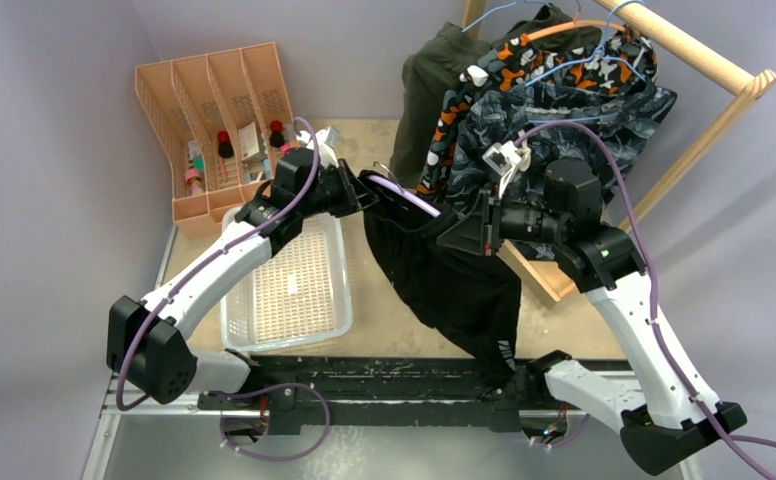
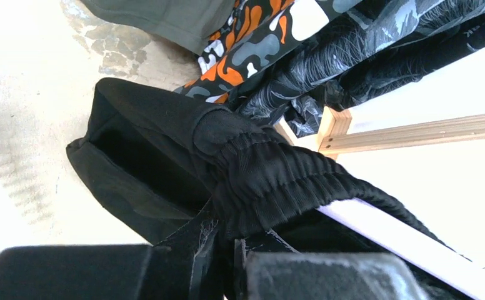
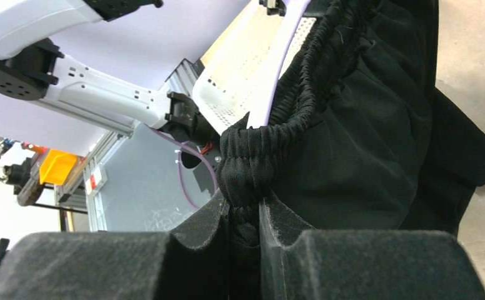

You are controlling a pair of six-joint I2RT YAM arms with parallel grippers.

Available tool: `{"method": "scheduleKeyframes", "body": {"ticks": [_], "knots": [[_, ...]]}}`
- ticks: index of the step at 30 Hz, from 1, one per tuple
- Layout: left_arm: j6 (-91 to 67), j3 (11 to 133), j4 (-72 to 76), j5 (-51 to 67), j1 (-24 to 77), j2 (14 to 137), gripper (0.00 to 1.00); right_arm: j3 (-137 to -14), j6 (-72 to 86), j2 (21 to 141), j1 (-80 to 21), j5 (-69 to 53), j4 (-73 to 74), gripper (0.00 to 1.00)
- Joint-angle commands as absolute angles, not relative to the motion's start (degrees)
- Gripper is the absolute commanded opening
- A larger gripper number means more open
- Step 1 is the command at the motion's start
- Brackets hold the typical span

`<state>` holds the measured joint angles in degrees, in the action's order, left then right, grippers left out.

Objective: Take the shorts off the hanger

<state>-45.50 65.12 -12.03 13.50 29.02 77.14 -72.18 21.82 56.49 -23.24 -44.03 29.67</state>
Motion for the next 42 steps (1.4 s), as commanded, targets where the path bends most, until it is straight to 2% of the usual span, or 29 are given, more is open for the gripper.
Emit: {"method": "scheduleKeyframes", "body": {"ticks": [1,2,5,7,10,14,22,29,31,36,38,42], "knots": [[-44.15,66.01,-8.86,11.75,28.83,75.67,0.00,-71.56,17.03,55.26,-23.38,-42.84,24.39,0.00],[-44.16,65.76,-8.49,11.89,28.83,75.55,0.00,-71.22,16.63,55.47,-23.37,-41.63,24.53,0.01],[-44.38,65.02,-6.74,12.14,28.83,74.68,0.00,-71.59,14.73,56.93,-23.38,-36.08,26.44,0.30],[-43.94,64.78,-6.69,11.40,28.83,74.04,0.00,-71.96,13.00,58.22,-23.38,-34.95,27.21,0.34],[-43.14,64.67,-8.46,10.36,28.83,73.70,0.00,-72.22,12.15,60.07,-23.41,-31.91,28.03,0.55],[-43.22,62.84,-8.02,10.65,28.83,74.29,0.00,-71.76,11.55,62.86,-23.46,-30.43,28.30,0.64],[-44.99,58.22,-6.46,10.21,28.83,75.14,0.00,-65.40,14.01,67.12,-28.32,-28.55,18.76,0.66],[-43.55,58.83,-9.66,9.53,28.83,77.27,0.00,-60.52,16.26,70.92,-34.60,-19.90,12.42,0.71],[-43.42,58.60,-10.12,9.05,28.83,77.17,0.00,-60.41,15.85,72.14,-34.71,-15.94,11.04,0.66],[-44.31,56.97,-9.44,8.47,28.83,76.36,0.00,-59.77,15.11,73.70,-34.96,-15.75,5.77,0.55],[-44.69,56.36,-8.99,8.16,28.83,76.32,0.00,-60.42,14.44,75.32,-35.11,-16.30,6.38,0.45],[-44.78,56.63,-9.38,8.33,28.83,76.90,0.00,-59.00,13.24,77.16,-35.58,-20.62,6.00,0.43]]}}
